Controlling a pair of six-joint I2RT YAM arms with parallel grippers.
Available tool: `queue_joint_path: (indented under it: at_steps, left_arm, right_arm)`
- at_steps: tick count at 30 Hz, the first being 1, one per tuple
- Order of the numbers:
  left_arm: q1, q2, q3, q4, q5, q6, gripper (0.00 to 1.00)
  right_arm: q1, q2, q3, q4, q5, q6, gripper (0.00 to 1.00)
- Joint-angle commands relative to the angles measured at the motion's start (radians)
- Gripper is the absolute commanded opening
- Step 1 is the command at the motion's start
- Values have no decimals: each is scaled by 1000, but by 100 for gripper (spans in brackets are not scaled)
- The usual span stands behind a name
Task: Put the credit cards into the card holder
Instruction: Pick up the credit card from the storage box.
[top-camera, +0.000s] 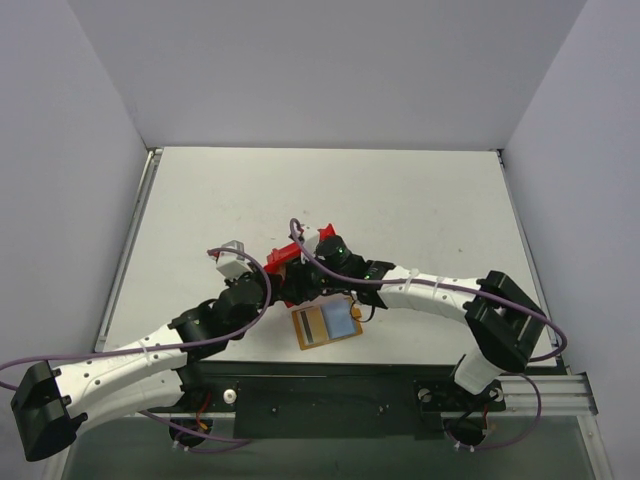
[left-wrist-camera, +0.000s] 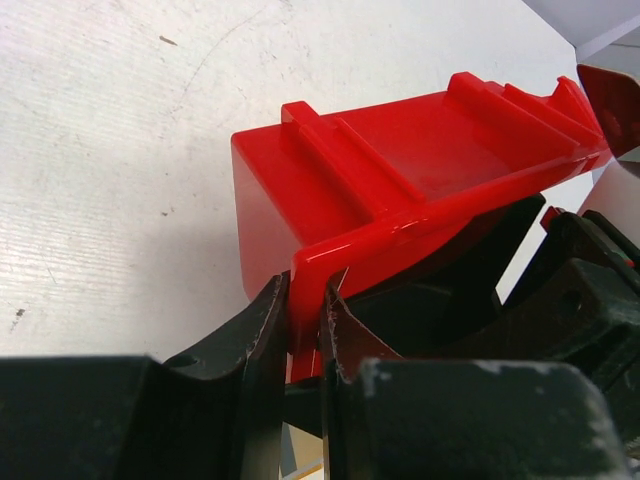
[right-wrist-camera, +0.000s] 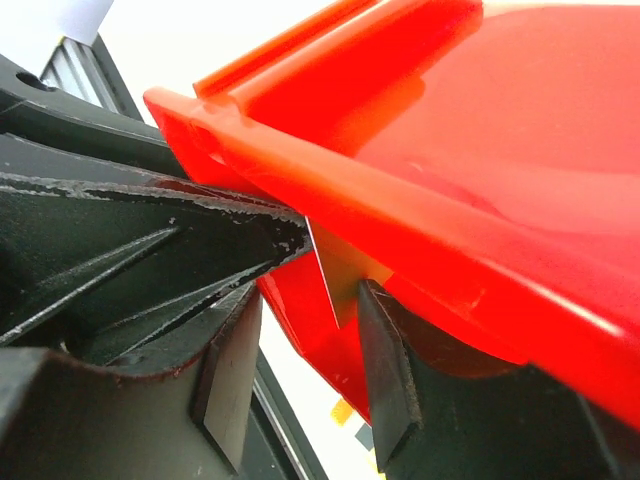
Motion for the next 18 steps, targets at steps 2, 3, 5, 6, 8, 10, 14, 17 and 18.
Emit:
queue_joint_path:
  at_steps: [2,3,5,6,8,10,14,17,18]
  left_arm:
    - [-26,-49,69,243,99,-79,0]
    - [-24,-50,68,241,99,-80,0]
    - [-23,-53,65,243,99,-83,0]
    - [-23,-52,63,244,99,-86,0]
    - [-21,-52,65,246,100,-86,0]
    - [-20,-53,65,246,100,-86,0]
    - [-17,-61,61,243,99,-86,0]
    - [-15,-69,61,240,97,-86,0]
    - [-13,-69,61,238,96,-86,0]
  right_arm:
    - [-84,-19,-108,131,74,39,39]
    - [-86,-24,-113,143,76,37,39]
    - [-89,-38,-122,151,79,39,39]
    - [-90,-41,-127,151,80,39,39]
    - [-93,-45,-134,162,83,45,39]
    - [-99,-50,-148,177,83,55,39]
    - [-109,-61,-168,205,73,63,39]
    - [-115,-70,-174,208,73,68,40]
    - [-116,-71,-177,209,74,71,41]
